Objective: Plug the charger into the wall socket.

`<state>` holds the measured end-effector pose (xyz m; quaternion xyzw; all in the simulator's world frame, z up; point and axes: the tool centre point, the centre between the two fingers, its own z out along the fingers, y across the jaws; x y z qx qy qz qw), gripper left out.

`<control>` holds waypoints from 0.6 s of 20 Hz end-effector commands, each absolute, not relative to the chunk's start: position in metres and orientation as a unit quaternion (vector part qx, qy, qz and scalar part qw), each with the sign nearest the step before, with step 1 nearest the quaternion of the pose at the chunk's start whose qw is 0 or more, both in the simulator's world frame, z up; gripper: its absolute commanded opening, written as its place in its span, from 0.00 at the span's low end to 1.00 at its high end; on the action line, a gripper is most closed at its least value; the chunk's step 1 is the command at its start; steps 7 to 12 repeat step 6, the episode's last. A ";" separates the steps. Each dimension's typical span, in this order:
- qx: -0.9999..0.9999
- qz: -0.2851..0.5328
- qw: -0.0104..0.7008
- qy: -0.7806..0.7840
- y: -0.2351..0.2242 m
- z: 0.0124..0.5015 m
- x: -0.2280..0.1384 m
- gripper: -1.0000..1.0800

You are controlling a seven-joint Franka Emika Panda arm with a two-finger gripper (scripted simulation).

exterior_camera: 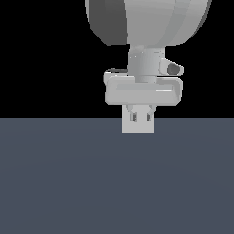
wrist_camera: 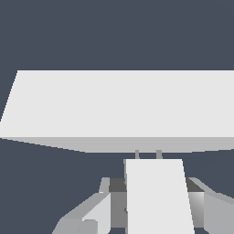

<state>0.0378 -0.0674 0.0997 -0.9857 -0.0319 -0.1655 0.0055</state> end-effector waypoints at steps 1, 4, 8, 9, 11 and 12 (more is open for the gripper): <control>-0.986 -0.166 0.005 -0.032 -0.067 0.100 0.043 0.00; -0.986 -0.166 0.005 -0.032 -0.067 0.100 0.045 0.00; -0.986 -0.166 0.005 -0.032 -0.067 0.100 0.044 0.00; -0.986 -0.166 0.005 -0.032 -0.067 0.100 0.044 0.00; -0.986 -0.166 0.005 -0.032 -0.067 0.100 0.044 0.00; -0.986 -0.166 0.005 -0.032 -0.067 0.100 0.044 0.00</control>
